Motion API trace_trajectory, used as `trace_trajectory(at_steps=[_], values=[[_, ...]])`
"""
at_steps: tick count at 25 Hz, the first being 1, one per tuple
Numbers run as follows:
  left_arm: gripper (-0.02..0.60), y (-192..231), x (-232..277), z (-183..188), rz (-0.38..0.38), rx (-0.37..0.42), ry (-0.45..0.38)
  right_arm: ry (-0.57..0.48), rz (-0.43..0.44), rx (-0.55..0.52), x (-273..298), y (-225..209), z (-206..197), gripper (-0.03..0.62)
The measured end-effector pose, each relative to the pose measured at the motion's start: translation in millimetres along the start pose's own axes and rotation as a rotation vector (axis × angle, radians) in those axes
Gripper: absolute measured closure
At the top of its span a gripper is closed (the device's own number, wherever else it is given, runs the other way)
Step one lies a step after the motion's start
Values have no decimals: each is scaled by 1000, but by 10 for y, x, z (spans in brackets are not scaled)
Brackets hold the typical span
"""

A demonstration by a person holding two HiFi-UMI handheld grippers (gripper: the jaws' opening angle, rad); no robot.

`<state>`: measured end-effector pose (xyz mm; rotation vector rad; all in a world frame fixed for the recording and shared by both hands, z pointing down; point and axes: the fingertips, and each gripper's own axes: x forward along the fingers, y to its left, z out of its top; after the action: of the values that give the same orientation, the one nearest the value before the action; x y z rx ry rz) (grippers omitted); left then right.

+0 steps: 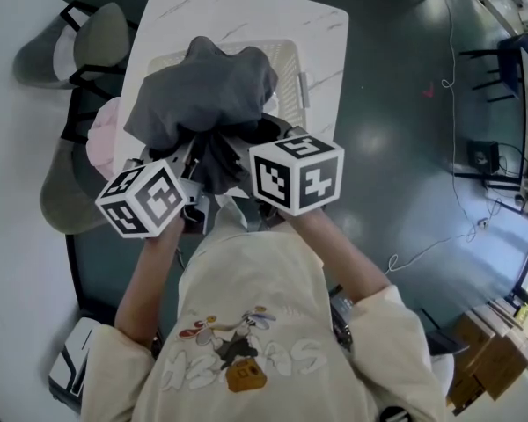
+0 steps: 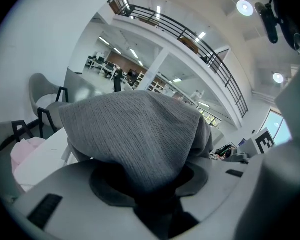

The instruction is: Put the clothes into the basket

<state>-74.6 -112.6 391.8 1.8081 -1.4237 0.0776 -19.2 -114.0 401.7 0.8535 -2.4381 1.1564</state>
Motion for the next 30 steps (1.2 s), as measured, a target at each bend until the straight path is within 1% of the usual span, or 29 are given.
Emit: trace_trajectory(at_steps=[17, 22, 30], values=[[410, 316, 473, -145, 46, -65, 78, 104, -17, 84, 377, -428, -56, 434], [411, 383, 644, -152, 52, -62, 104, 127, -28, 120, 479, -572, -23, 434], [410, 540, 904, -231, 62, -61, 156, 158, -46, 161, 683, -800, -86, 433]])
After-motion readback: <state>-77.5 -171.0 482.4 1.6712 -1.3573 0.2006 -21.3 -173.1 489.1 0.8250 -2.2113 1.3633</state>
